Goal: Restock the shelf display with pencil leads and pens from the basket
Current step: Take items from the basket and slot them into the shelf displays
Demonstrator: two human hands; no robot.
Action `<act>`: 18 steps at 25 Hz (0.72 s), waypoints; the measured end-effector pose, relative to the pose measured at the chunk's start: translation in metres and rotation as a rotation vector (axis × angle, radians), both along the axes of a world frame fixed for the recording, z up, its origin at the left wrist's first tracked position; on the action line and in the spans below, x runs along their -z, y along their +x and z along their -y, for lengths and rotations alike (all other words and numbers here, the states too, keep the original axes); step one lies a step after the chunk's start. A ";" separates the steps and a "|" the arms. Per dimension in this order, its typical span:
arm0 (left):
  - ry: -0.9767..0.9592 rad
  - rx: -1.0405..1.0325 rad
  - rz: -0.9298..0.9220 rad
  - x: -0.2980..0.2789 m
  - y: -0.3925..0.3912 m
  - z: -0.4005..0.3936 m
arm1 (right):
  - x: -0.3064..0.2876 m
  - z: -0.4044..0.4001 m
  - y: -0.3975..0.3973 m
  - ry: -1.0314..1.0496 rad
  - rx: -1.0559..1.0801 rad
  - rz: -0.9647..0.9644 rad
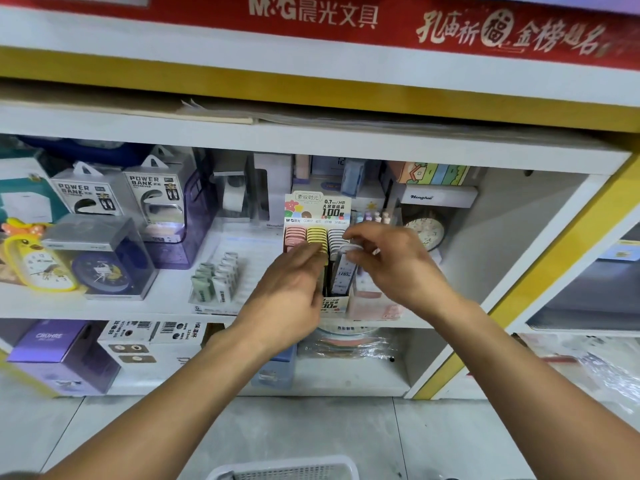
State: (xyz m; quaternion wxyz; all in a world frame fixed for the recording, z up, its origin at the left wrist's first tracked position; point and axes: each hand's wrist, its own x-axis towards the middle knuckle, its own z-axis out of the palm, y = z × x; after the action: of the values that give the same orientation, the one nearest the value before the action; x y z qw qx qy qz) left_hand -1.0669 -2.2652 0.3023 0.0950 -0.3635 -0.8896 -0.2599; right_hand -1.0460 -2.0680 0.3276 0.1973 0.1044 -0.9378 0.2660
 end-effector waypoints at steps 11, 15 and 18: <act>0.012 -0.035 -0.042 -0.002 0.007 0.007 | -0.007 0.017 0.010 0.202 0.006 -0.026; -0.075 -0.094 0.122 0.013 0.023 0.015 | -0.001 0.048 0.029 0.190 0.030 -0.003; -0.340 -0.101 0.348 0.053 0.046 0.035 | 0.044 0.076 0.055 0.277 0.020 0.258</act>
State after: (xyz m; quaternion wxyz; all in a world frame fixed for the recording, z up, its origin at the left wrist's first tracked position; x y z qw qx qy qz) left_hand -1.0207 -2.3005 0.2490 -0.1090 -0.2791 -0.9405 -0.1602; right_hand -0.9913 -2.1444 0.2840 0.0616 0.0862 -0.9839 0.1438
